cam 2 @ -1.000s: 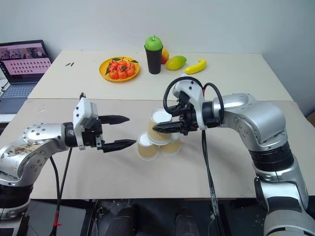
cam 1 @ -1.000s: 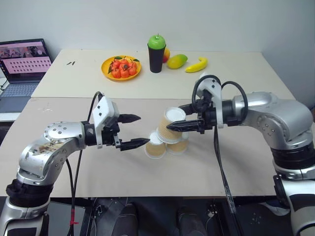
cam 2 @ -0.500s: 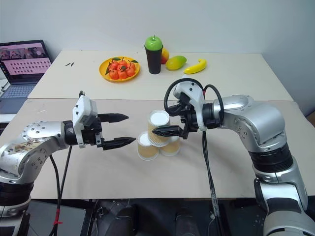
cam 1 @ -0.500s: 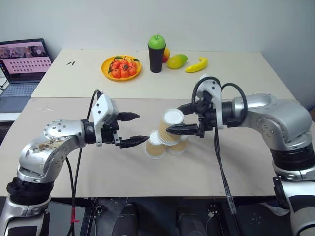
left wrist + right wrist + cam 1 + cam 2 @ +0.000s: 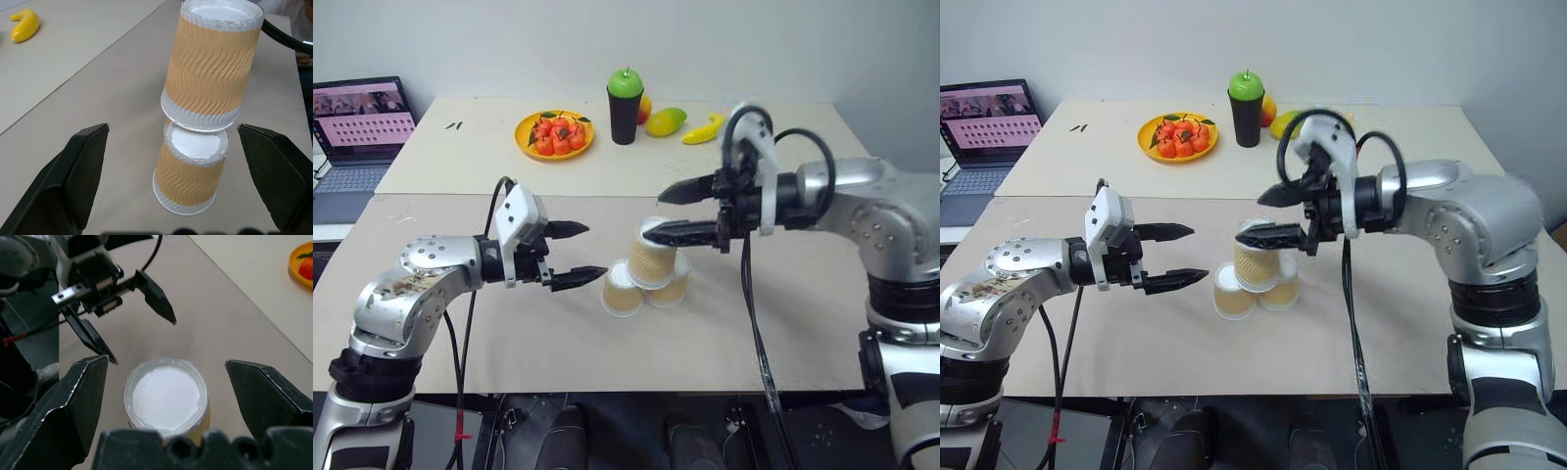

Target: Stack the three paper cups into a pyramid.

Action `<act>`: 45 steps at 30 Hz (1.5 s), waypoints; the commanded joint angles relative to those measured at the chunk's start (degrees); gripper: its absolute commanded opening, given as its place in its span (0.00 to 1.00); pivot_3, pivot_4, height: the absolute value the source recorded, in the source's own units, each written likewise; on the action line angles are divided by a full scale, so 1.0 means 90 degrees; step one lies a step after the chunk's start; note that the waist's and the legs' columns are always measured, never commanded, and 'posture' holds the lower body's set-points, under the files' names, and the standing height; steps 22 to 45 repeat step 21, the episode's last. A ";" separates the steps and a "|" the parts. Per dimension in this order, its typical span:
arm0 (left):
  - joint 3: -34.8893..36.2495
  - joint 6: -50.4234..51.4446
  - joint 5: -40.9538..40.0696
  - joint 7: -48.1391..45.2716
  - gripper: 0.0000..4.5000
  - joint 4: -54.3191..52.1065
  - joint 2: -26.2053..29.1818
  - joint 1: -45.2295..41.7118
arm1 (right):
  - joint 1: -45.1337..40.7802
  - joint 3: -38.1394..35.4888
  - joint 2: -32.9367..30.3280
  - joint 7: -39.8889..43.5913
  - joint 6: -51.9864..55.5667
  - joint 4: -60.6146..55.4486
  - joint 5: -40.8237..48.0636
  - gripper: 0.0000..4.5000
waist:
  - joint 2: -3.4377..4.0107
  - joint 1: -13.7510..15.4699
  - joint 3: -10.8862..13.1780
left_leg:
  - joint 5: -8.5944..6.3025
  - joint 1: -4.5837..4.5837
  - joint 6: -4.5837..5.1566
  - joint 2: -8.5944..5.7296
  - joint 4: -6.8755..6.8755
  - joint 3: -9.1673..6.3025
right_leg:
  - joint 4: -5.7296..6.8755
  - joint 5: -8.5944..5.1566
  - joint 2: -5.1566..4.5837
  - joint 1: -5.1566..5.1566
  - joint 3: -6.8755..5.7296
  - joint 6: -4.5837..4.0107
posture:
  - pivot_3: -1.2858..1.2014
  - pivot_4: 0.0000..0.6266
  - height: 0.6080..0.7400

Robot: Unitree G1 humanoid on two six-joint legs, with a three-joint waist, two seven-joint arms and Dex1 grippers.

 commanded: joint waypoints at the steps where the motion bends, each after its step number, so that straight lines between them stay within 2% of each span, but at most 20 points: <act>1: 0.0387 0.0289 -0.0344 0.0148 1.00 -0.0008 0.0027 -0.0303 | -0.0098 -0.0225 -0.1045 0.0681 -0.0654 0.0218 -0.0401 0.99 | -0.0001 0.0029 0.0002 | 0.0000 0.0000 0.0000 0.0000 0.0001 0.0000 | 0.0000 0.0000 0.0000 0.0001 0.0000 0.0000 | 0.52 0.24 0.96; 4: 0.0623 0.0463 -0.0411 0.0453 1.00 0.0048 0.0037 -0.0517 | 0.0408 -0.0018 -0.2113 0.1394 -0.1677 0.0515 -0.1138 0.99 | -0.0003 0.0150 0.0008 | 0.0000 -0.0008 0.0000 -0.0001 0.0005 -0.0001 | -0.0008 -0.0001 0.0000 -0.0001 -0.0004 0.0003 | 0.52 0.24 0.96; 8: 0.0825 0.0492 -0.0373 0.0573 1.00 -0.0064 0.0220 -0.0549 | 0.1409 -0.0184 -0.2703 0.2006 -0.2716 0.0588 -0.1530 0.99 | -0.0004 0.0113 0.0009 | -0.0004 -0.0006 0.0004 0.0001 0.0001 0.0003 | -0.0020 -0.0002 0.0000 0.0001 -0.0003 0.0003 | 0.52 0.24 0.96; 14: 0.1040 0.0473 -0.0376 0.0647 1.00 -0.0338 0.0479 -0.0109 | 0.2295 -0.0800 -0.2383 0.1799 -0.3113 0.1021 -0.1488 0.99 | -0.0002 -0.0043 0.0010 | -0.0003 -0.0002 0.0004 0.0002 0.0004 0.0007 | -0.0005 -0.0001 0.0000 -0.0001 0.0004 0.0002 | 0.52 0.24 0.96; 17: 0.0908 0.0263 -0.0034 0.0731 1.00 -0.0380 0.0588 0.0230 | 0.2448 -0.0959 -0.2110 0.1575 -0.3120 0.1259 -0.1439 0.99 | -0.0003 -0.0033 0.0010 | -0.0003 0.0003 0.0004 0.0002 0.0002 0.0006 | -0.0004 -0.0001 0.0000 0.0001 0.0003 0.0002 | 0.52 0.24 0.96; 21: 0.0837 0.0206 0.0091 0.0805 1.00 -0.0345 0.0489 0.0330 | 0.2475 -0.0957 -0.1860 0.1403 -0.3224 0.1286 -0.1510 0.99 | -0.0003 -0.0017 0.0010 | -0.0003 0.0002 0.0003 0.0001 0.0006 0.0006 | -0.0004 -0.0001 0.0000 0.0003 0.0003 0.0001 | 0.52 0.24 0.96; 45: 0.0837 0.0206 0.0091 0.0805 1.00 -0.0345 0.0489 0.0330 | 0.2475 -0.0957 -0.1860 0.1403 -0.3224 0.1286 -0.1510 0.99 | -0.0003 -0.0017 0.0010 | -0.0003 0.0002 0.0003 0.0001 0.0006 0.0006 | -0.0004 -0.0001 0.0000 0.0003 0.0003 0.0001 | 0.52 0.24 0.96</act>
